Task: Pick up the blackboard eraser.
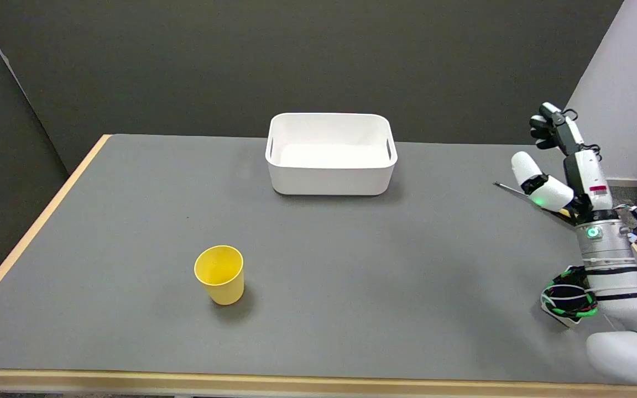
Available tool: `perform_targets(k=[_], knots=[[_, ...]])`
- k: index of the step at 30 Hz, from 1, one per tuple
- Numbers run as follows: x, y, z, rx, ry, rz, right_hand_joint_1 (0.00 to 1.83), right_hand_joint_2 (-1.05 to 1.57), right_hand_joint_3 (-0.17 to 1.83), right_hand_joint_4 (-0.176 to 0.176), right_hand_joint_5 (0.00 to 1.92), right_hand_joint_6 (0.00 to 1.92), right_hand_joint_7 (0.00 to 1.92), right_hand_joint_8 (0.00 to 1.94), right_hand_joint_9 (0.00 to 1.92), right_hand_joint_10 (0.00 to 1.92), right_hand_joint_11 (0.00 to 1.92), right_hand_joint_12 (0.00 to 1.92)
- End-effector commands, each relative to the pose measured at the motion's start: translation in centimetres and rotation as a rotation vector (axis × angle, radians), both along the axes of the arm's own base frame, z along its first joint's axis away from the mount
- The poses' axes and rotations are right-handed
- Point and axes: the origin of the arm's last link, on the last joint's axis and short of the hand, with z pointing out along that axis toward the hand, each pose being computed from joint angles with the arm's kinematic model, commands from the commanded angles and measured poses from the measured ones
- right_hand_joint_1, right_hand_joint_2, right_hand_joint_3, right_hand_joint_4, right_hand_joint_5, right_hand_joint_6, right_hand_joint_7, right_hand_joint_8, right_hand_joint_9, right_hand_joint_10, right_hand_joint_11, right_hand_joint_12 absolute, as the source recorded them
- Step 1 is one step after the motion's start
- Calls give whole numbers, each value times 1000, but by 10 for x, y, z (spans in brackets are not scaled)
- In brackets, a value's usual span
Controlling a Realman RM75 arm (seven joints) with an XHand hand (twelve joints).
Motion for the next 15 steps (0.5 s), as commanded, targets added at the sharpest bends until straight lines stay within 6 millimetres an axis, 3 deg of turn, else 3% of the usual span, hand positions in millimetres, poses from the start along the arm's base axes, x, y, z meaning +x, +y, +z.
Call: perform_targets(k=[1, 7, 10, 15], knots=[[-37, -3, -8, -61, -20, -104, 395, 667, 927, -66, 109, 358, 273, 559, 253, 894, 165, 1410], [-54, 17, -14, -171, 14, -180, 421, 668, 919, -79, 115, 367, 281, 582, 250, 907, 173, 1421], [-62, 32, -16, -263, 22, -220, 474, 716, 800, -88, 135, 346, 314, 590, 244, 997, 207, 1468], [-56, 45, -22, -409, 106, -233, 489, 710, 805, -113, 152, 370, 348, 655, 271, 1054, 282, 1571]])
